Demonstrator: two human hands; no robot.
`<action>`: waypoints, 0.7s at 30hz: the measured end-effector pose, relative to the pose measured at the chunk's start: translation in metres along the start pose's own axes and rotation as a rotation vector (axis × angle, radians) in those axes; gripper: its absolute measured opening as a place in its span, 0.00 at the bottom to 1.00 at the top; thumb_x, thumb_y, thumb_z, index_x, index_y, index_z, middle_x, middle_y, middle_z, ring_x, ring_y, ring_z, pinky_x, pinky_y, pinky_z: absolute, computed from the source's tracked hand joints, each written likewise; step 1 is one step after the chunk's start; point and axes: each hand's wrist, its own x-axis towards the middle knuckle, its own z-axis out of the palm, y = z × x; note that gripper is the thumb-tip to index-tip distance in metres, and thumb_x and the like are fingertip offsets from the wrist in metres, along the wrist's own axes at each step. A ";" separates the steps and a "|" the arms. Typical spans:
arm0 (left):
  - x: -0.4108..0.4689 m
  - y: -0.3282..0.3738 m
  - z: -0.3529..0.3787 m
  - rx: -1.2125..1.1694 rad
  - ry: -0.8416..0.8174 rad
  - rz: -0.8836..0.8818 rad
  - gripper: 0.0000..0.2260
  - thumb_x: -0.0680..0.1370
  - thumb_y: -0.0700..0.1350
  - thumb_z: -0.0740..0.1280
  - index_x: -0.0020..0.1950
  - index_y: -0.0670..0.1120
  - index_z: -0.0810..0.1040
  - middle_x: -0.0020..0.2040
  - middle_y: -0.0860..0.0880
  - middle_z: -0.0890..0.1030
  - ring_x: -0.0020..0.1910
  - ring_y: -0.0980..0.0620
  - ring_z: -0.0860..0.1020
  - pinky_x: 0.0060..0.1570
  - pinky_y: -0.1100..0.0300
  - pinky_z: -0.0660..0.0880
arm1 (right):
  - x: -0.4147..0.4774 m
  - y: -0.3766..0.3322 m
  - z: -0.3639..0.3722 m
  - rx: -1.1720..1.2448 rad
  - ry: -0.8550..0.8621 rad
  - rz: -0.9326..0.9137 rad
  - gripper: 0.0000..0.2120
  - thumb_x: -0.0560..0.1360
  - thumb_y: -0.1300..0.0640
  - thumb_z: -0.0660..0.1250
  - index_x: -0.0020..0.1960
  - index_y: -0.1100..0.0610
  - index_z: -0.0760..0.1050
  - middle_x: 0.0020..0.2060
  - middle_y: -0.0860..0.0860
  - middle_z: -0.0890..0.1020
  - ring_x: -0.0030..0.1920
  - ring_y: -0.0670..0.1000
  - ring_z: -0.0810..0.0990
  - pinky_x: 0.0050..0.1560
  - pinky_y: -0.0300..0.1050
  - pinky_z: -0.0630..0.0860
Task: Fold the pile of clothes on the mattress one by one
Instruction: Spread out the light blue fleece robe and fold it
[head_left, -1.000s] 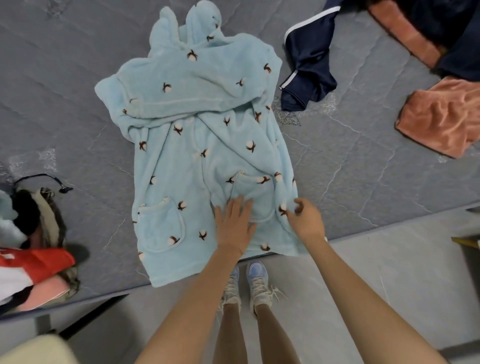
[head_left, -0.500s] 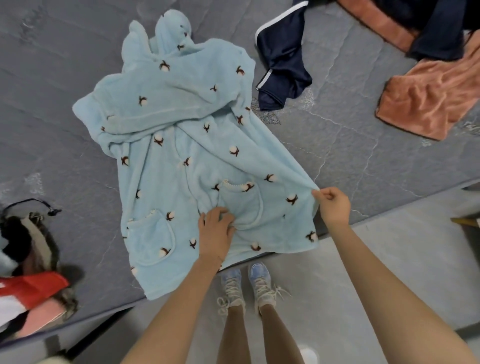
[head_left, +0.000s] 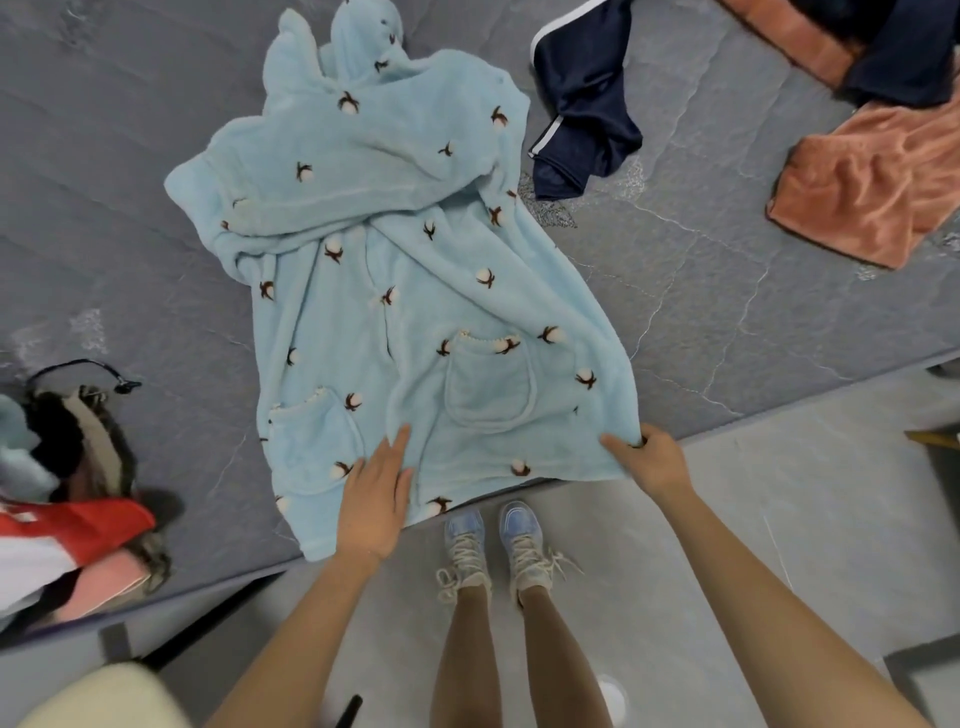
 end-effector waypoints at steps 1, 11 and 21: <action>-0.002 -0.004 0.000 0.008 -0.048 0.007 0.23 0.84 0.44 0.55 0.77 0.49 0.51 0.75 0.48 0.64 0.72 0.46 0.66 0.73 0.51 0.56 | -0.003 0.001 0.003 0.004 0.023 0.000 0.12 0.74 0.53 0.72 0.48 0.62 0.79 0.38 0.54 0.79 0.39 0.53 0.76 0.34 0.44 0.66; 0.001 -0.003 0.000 -0.018 -0.052 0.029 0.18 0.83 0.42 0.55 0.74 0.47 0.67 0.75 0.48 0.65 0.76 0.46 0.58 0.75 0.49 0.50 | -0.013 -0.001 0.022 0.075 0.104 0.036 0.12 0.79 0.51 0.64 0.45 0.60 0.73 0.37 0.53 0.77 0.41 0.56 0.76 0.41 0.46 0.70; -0.001 -0.047 -0.026 -0.207 0.178 -0.855 0.39 0.75 0.50 0.70 0.77 0.42 0.52 0.76 0.40 0.56 0.74 0.39 0.56 0.71 0.41 0.56 | -0.019 -0.028 0.047 0.232 0.151 0.041 0.10 0.77 0.57 0.68 0.51 0.64 0.78 0.47 0.58 0.82 0.51 0.57 0.79 0.46 0.44 0.71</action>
